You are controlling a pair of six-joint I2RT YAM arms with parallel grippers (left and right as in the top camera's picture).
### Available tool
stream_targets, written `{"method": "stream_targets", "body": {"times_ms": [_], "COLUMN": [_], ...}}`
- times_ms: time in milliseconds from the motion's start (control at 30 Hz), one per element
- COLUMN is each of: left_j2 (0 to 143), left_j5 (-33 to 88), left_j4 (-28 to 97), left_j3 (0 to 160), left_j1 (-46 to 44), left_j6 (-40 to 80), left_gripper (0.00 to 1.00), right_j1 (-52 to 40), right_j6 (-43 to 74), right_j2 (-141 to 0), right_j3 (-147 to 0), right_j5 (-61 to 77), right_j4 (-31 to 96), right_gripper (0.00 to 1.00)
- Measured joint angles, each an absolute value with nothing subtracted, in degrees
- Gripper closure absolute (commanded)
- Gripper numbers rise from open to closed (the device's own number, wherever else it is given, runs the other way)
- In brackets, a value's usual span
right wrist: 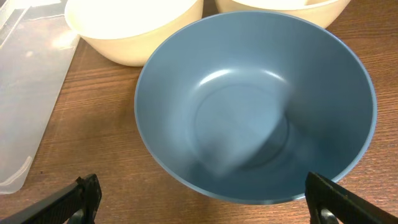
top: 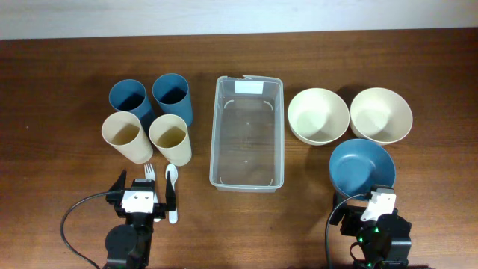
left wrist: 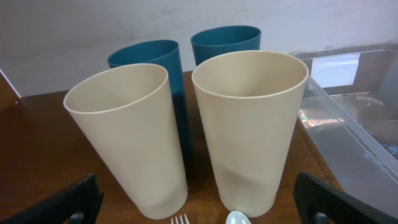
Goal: Pack container
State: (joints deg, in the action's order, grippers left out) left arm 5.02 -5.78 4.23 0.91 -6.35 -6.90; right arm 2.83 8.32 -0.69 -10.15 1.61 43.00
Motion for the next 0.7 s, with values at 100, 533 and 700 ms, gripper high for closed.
{"method": "stream_targets", "body": {"times_ms": [100,533,700], "left_j2": [5.0,5.0,5.0], "left_j5": [-5.8,-5.8,-5.8], "left_j4": [4.2,4.2,4.2], "left_j3": [0.9,0.9,0.9], "left_j1": [-6.3,-6.3,-6.3], "left_j6": [-6.9,-6.9,-6.9], "left_gripper": [0.0,0.0,0.0], "right_j1": [2.8,2.8,2.8], "right_j6": [8.4,8.4,8.3], "right_j2": [-0.7,-0.7,-0.7], "right_j3": [-10.2,-10.2,-10.2], "right_j5": [1.6,1.6,1.6], "right_j4": [43.0,43.0,42.2], "right_gripper": [0.01,0.01,0.01]}}
